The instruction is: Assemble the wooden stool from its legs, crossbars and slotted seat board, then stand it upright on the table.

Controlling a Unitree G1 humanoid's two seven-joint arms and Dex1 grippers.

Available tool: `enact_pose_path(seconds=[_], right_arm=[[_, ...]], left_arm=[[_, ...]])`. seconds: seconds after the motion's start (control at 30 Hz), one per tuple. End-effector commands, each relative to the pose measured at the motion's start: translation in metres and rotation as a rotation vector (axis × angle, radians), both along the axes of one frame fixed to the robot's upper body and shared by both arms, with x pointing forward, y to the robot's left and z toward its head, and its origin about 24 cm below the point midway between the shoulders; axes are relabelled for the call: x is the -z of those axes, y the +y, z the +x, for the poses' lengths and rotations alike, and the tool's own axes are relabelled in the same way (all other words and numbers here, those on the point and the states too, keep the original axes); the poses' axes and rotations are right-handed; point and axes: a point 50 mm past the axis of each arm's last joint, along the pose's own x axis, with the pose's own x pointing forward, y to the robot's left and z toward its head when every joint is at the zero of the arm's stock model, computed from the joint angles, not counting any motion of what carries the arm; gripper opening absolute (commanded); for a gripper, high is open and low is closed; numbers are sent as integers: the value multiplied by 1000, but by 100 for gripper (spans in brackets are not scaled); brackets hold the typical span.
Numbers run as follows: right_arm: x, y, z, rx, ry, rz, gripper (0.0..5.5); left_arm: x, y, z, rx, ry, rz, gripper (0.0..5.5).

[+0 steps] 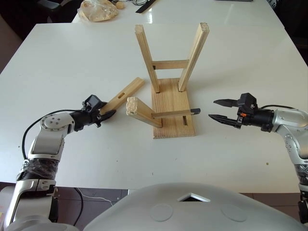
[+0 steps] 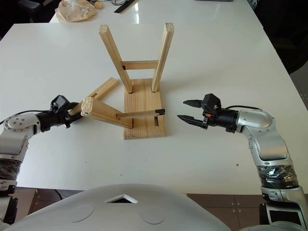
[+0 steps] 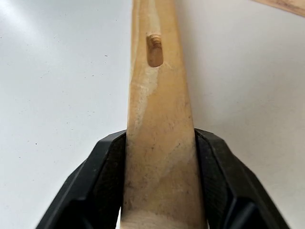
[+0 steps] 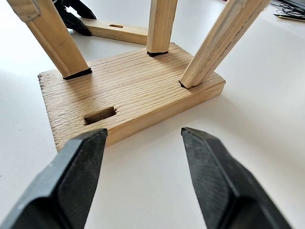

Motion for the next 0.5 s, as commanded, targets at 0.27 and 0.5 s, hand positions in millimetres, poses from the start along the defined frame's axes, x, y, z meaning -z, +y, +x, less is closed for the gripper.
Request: enact_pose_path(seconds=[0.27,0.5], right_arm=[[-7,-3,5,9,-26,-3,287],[-31,-22,9,75,-102,-2,287]], left_arm=[[16,11,-6,-82,48,45,201],[-56,15,20,-163,-229,-207,201]])
